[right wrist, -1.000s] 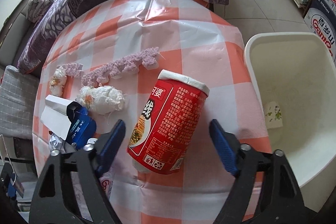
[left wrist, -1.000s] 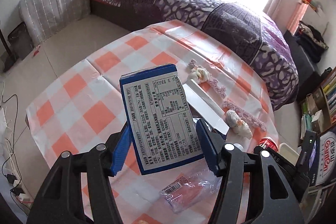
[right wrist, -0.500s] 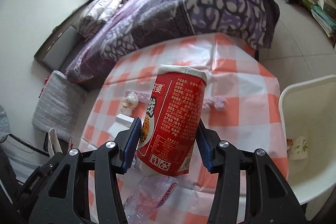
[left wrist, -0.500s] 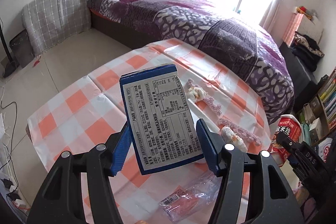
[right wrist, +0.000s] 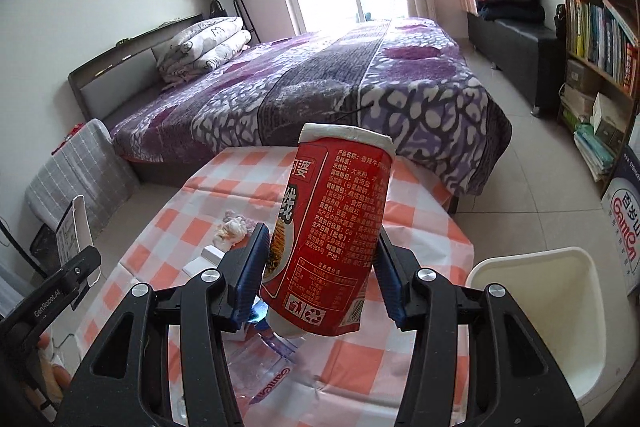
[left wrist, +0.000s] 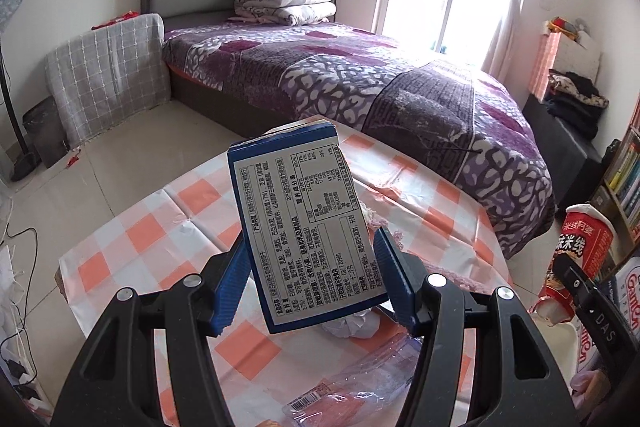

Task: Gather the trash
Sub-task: 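Carry the red can into the bin and open the right tool while the left tool holds the card, then move the label card over the bin and open the left tool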

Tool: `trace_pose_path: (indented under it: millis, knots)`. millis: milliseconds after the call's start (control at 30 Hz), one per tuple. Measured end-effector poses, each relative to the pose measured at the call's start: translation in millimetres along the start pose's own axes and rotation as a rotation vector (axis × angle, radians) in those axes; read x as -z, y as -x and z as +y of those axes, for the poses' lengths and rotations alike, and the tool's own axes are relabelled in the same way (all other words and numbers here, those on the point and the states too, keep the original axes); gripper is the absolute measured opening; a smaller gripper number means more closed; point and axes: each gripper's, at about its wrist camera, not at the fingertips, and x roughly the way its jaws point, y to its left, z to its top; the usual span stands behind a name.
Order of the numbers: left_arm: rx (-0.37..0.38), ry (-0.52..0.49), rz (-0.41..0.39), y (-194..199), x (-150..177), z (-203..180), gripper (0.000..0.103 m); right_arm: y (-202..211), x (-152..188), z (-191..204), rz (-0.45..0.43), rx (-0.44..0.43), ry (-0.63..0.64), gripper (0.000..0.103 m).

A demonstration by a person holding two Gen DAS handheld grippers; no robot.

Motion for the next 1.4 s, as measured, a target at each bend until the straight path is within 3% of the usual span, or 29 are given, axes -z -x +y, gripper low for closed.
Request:
trace_pose_path:
  millis: [367,1000,1100,1167,1400]
  knots:
    - [0.055,-0.072,0.006,-1.3,14.9,-46.1,0.060,14.5,0.3,-37.4,-0.004,0.112,0.012,0.049]
    - [0.192,-0.217,0.064,-11.1,50.3,-133.8,0.060,15.9,1.5,-155.5,0.107,0.326,-0.235,0.051]
    - [0.227,-0.223,0.084,-12.6,54.9,-146.1,0.060,19.8,2.9,-167.4,0.118,0.356,-0.261,0.059]
    - [0.246,-0.231,0.095,-13.1,58.6,-155.0,0.060,22.9,3.7,-175.7,0.120,0.372,-0.277,0.071]
    - [0.311,-0.266,0.127,-12.5,73.6,-190.2,0.060,37.4,2.6,-201.8,0.103,0.392,-0.324,0.078]
